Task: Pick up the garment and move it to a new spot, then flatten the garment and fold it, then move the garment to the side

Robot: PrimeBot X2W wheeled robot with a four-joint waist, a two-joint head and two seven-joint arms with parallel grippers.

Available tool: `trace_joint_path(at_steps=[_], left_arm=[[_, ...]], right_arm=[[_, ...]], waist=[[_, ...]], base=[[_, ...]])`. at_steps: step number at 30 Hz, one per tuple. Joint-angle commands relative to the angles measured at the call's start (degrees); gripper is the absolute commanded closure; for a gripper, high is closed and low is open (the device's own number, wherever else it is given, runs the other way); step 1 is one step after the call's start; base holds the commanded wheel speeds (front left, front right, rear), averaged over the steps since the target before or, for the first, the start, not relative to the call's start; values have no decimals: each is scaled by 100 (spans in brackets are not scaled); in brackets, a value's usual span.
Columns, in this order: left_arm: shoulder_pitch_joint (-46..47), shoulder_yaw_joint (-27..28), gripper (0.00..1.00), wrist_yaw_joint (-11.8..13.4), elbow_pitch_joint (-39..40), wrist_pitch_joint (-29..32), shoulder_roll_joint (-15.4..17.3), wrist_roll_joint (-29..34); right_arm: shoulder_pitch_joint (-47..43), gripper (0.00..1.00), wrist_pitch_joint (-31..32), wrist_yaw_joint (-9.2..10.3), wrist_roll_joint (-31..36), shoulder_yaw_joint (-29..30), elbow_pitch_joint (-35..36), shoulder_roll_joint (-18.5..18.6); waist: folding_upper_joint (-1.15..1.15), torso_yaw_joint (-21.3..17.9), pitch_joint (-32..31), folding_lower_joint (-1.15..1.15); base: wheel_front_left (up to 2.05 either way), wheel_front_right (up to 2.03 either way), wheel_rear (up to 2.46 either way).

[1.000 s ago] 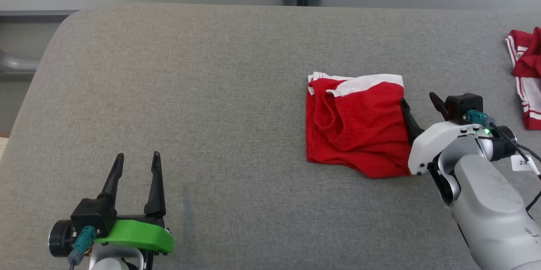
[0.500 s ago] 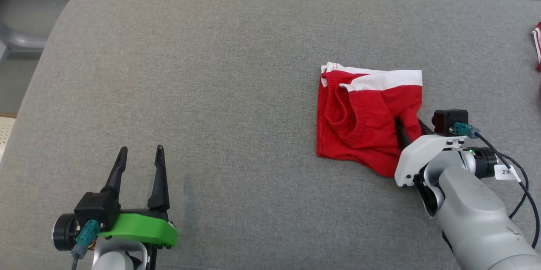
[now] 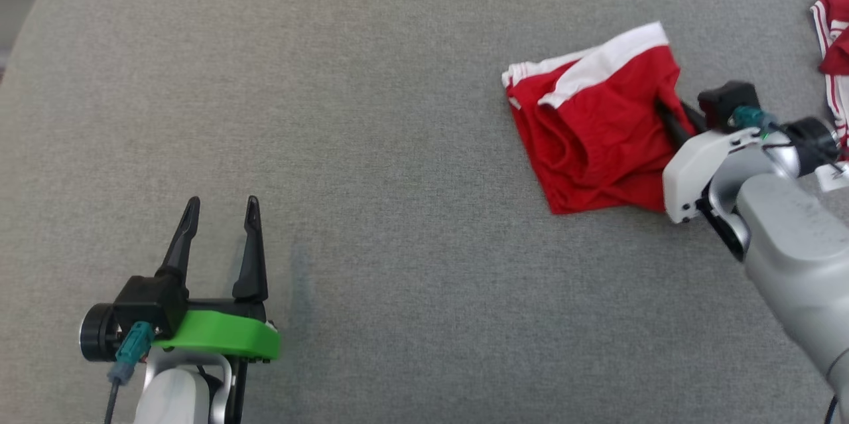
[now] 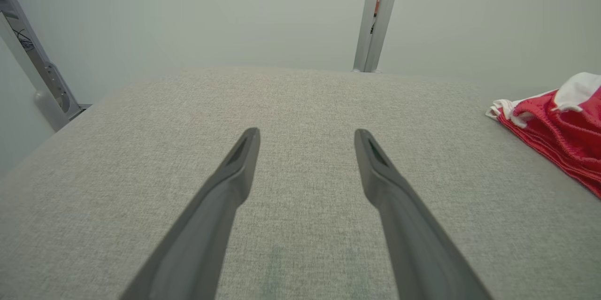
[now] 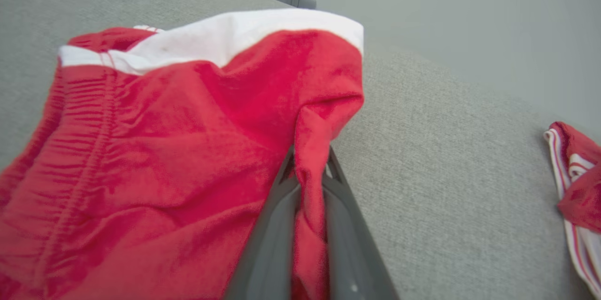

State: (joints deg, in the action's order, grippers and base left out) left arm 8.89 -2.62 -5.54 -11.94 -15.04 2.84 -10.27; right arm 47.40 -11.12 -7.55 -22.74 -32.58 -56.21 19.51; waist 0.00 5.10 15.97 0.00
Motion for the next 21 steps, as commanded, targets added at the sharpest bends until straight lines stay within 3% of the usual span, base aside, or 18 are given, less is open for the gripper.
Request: trace_joint_path(at_steps=[1,11,21], left_arm=[[150,18,0,-23,42,-14,13,40],[610,-19,0,-98,182,-14,111,329],[707,-4,0,-154,356,-14,375,489]], right_arm=[[189,100,40,15,-67,-161,126,220],[1296,100,227,15,-767,-926,967,1723],[1913,100,362,15,-1124,-1167,1067,2762]], waist=[[0,-336,362,0],[0,-1098,1252,0],[0,-1489,1682,0]], base=[[0,0,0],[0,0,0],[0,0,0]])
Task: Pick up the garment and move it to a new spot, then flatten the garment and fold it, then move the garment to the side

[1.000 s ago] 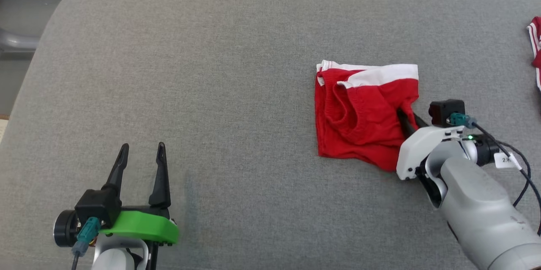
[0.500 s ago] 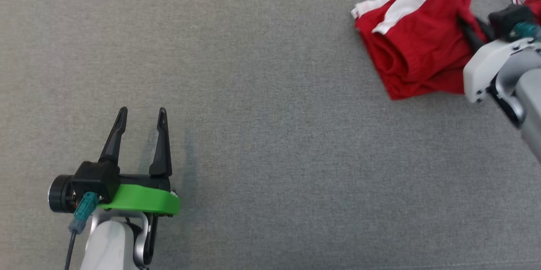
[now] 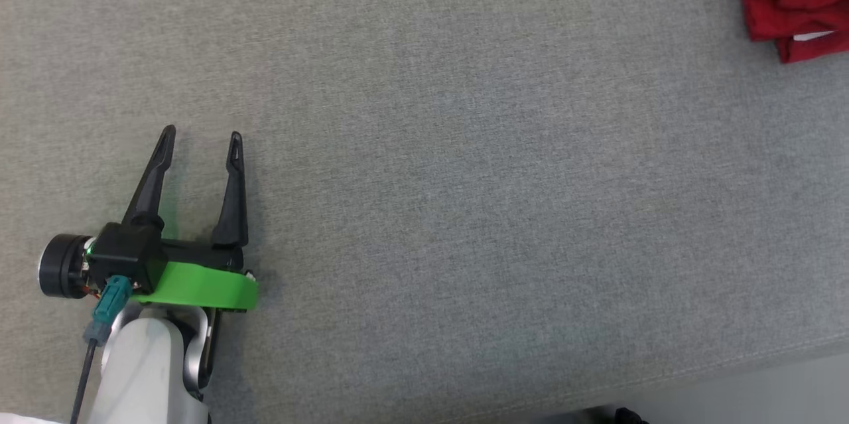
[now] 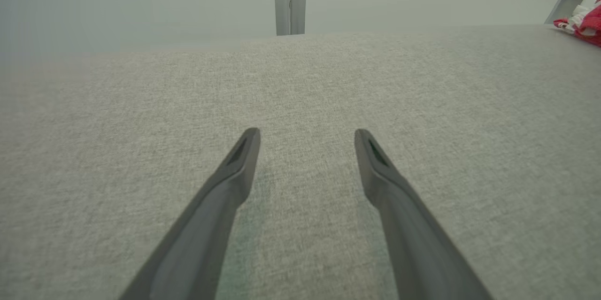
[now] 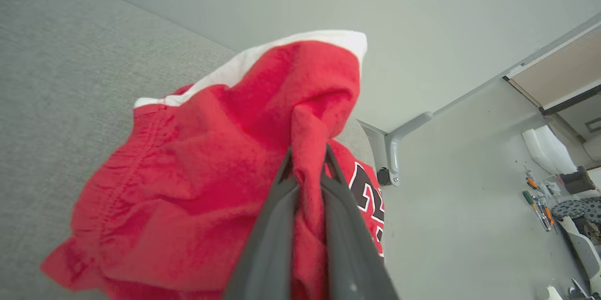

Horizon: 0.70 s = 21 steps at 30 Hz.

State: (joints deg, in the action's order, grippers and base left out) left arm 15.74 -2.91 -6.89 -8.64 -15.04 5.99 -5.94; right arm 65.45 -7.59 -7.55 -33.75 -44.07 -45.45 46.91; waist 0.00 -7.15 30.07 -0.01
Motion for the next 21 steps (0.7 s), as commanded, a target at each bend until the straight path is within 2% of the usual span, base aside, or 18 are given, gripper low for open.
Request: trace_joint_path(at_steps=[1,5,11,12,13,14,15,21], left_arm=[[3,27,0,-15,41,-14,78,62],[-79,37,0,-21,165,-11,133,80],[-116,26,0,-27,271,-1,146,96],[-106,16,0,-28,278,-1,140,102],[-92,9,0,-29,279,-1,133,103],[-79,10,0,-28,285,-1,126,106],[-74,13,0,-23,291,-1,117,105],[-97,61,0,-13,270,-1,111,96]], right_arm=[[152,100,50,15,-49,-52,-49,74],[412,100,155,15,-162,-122,-345,230],[772,100,222,15,-259,-138,-1007,116],[815,87,212,15,-229,-140,-1154,81],[854,40,180,15,-207,-138,-1276,45],[870,11,190,15,-238,-119,-1422,-21],[866,0,213,14,-259,-119,-1532,-74],[966,0,-196,15,-156,-136,-1977,-262]], waist=[[0,-274,289,1],[0,-277,347,1],[0,-222,406,1],[0,-201,412,1],[0,-182,416,1],[0,-163,419,1],[0,-147,421,1],[0,-96,388,1]], base=[[0,0,0],[0,0,0],[0,0,0],[0,0,0],[0,0,0],[0,0,0],[0,0,0],[0,0,0]])
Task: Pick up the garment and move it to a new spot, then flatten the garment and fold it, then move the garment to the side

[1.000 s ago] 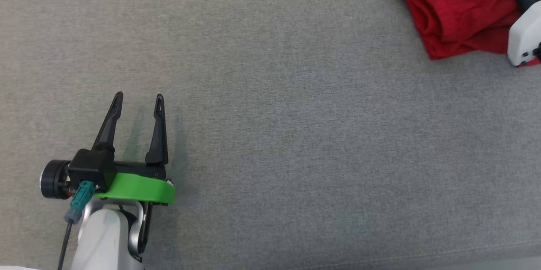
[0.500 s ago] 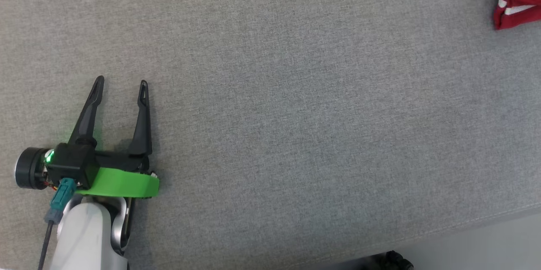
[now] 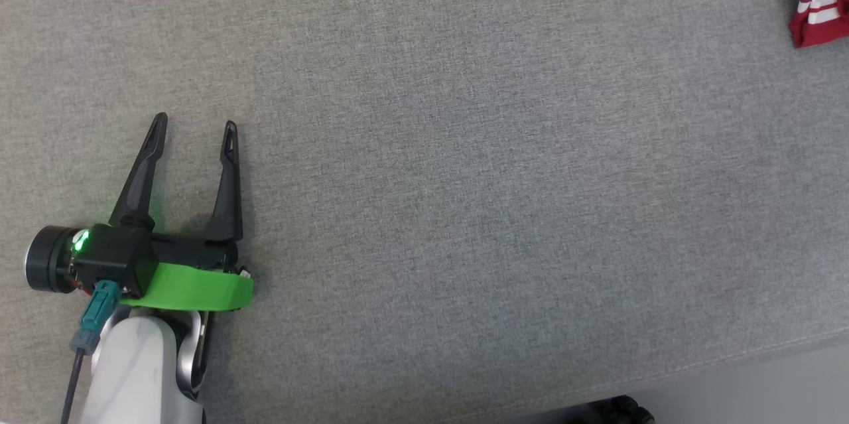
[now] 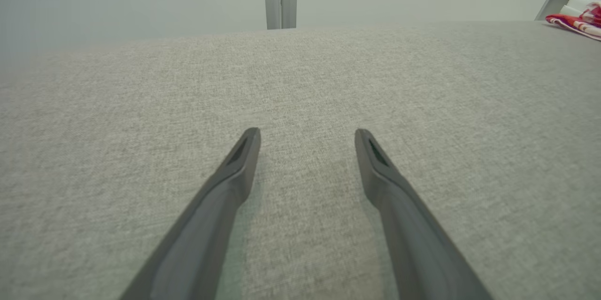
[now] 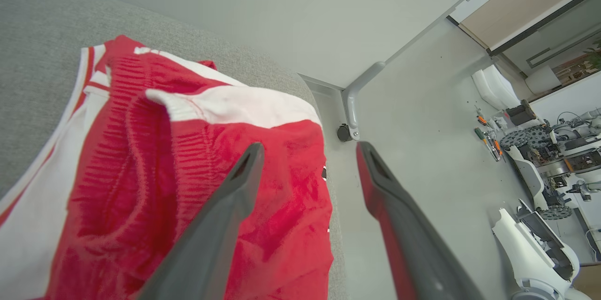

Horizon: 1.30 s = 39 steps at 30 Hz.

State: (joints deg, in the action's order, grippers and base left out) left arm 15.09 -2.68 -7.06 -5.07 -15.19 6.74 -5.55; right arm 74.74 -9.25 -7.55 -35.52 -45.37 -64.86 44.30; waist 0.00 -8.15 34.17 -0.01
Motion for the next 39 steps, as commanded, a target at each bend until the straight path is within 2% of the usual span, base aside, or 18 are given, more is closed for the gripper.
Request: trace_joint_path(at_steps=[1,8,13,20,27,28,39], left_arm=[[-43,52,0,12,-101,14,29,47],[-241,166,0,44,-162,11,-84,-57],[-517,318,0,101,-186,10,-153,-140],[-1065,669,0,123,-215,10,-190,-220],[-1545,874,0,104,-270,10,-245,-259],[-1613,892,0,97,-287,10,-263,-271],[-1796,856,0,62,-500,10,-329,-295]], right_arm=[[64,0,-129,15,44,-14,-76,-35],[-74,0,-558,15,57,67,43,-362],[-458,0,-592,14,197,463,868,-487],[-1876,0,-591,14,864,1491,2357,-1006],[-3323,0,-592,14,1387,2294,3338,-1619],[-3738,0,-591,14,1467,2506,3580,-1795],[-5838,0,-593,13,1775,3459,4562,-2733]], waist=[[0,9,-71,1],[0,59,-696,1],[0,154,-1245,1],[0,264,-2076,1],[0,418,-2687,1],[0,474,-2810,1],[0,609,-3240,1]], base=[[0,0,0],[0,0,0],[0,0,0],[0,0,0],[0,0,0],[0,0,0],[0,0,0]])
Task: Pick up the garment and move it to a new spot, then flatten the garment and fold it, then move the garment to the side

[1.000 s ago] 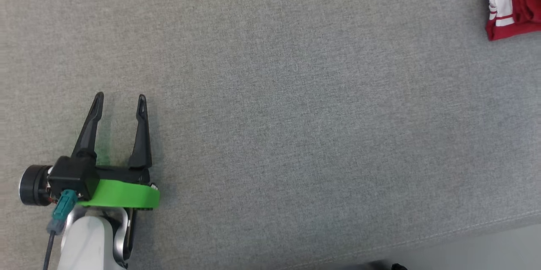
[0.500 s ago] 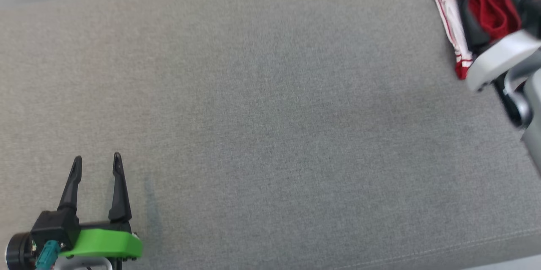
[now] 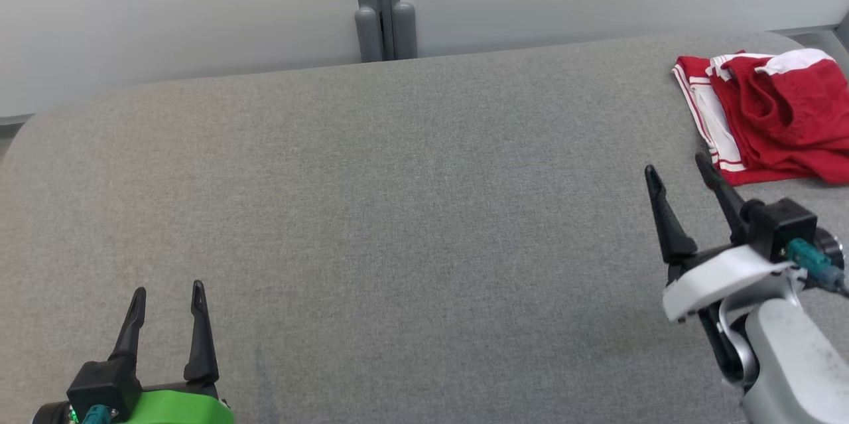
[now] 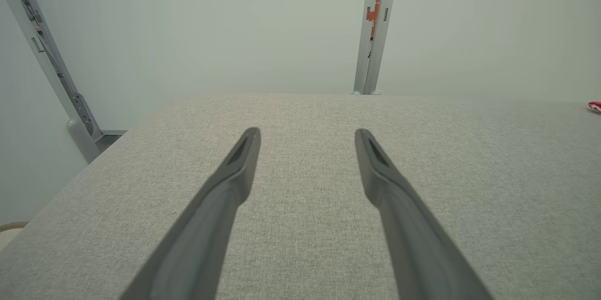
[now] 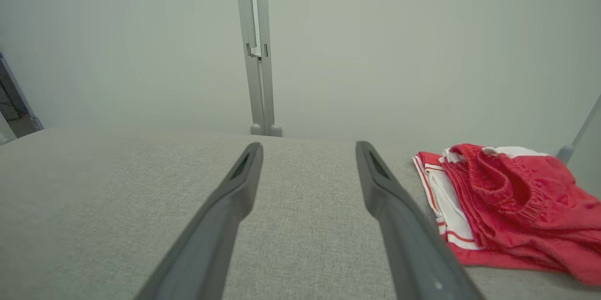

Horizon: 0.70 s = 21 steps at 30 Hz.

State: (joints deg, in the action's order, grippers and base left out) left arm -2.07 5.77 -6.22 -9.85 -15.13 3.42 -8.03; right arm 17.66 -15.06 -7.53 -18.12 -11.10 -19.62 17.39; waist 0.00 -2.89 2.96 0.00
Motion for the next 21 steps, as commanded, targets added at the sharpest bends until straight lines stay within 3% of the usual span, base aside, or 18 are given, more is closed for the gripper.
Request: trace_joint_path(at_steps=[1,11,21], left_arm=[[-84,3,0,-20,-47,4,1,-53],[-41,8,0,-56,-299,4,-24,-121],[85,36,0,-85,-494,4,-31,-149]], right_arm=[[-275,0,-12,11,41,94,104,-111],[-1549,0,-12,9,406,589,880,-871],[-1819,0,-12,8,541,772,974,-1101]], waist=[[0,87,-141,0],[0,108,-321,0],[0,161,-351,0]], base=[[0,0,0],[0,0,0],[0,0,0]])
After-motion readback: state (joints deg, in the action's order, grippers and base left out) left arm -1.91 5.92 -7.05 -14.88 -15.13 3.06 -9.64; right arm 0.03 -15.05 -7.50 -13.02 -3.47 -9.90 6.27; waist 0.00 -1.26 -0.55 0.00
